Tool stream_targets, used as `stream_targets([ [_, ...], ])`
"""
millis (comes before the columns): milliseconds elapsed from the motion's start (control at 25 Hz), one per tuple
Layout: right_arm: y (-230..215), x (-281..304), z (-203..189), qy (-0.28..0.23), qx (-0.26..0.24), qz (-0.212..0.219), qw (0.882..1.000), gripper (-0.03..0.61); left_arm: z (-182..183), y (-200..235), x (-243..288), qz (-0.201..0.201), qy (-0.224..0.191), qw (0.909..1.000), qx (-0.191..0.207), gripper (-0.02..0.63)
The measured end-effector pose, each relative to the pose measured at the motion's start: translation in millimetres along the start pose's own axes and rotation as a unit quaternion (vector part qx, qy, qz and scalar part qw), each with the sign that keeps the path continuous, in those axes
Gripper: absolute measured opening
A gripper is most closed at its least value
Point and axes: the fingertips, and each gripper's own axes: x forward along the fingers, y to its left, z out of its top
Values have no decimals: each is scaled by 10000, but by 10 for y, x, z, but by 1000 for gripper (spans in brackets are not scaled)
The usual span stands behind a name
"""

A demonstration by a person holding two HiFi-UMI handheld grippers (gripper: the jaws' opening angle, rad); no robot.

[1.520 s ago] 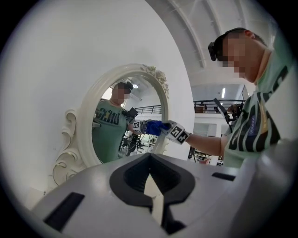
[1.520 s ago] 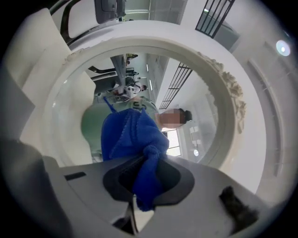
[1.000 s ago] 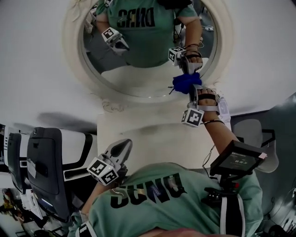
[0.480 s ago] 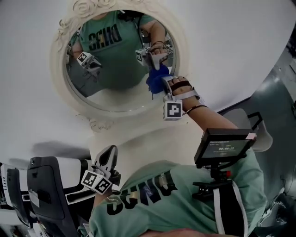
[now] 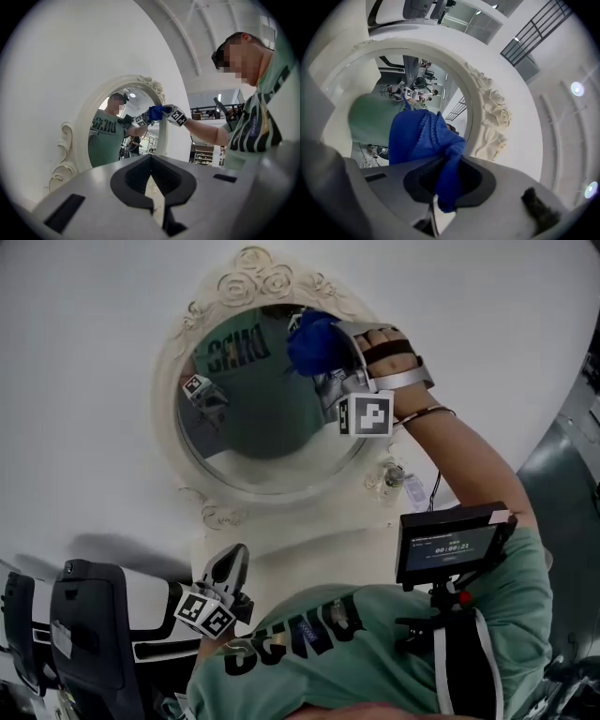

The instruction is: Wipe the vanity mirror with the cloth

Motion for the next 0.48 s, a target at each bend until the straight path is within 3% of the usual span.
stream_targets([
  [200, -55, 28, 57, 72, -360, -122, 9993, 57, 34, 101, -134, 135, -126, 9998, 21, 9],
  [480, -48, 77, 46, 205, -444, -40, 9988, 55, 31, 109, -42, 16, -75, 10000, -28, 9],
])
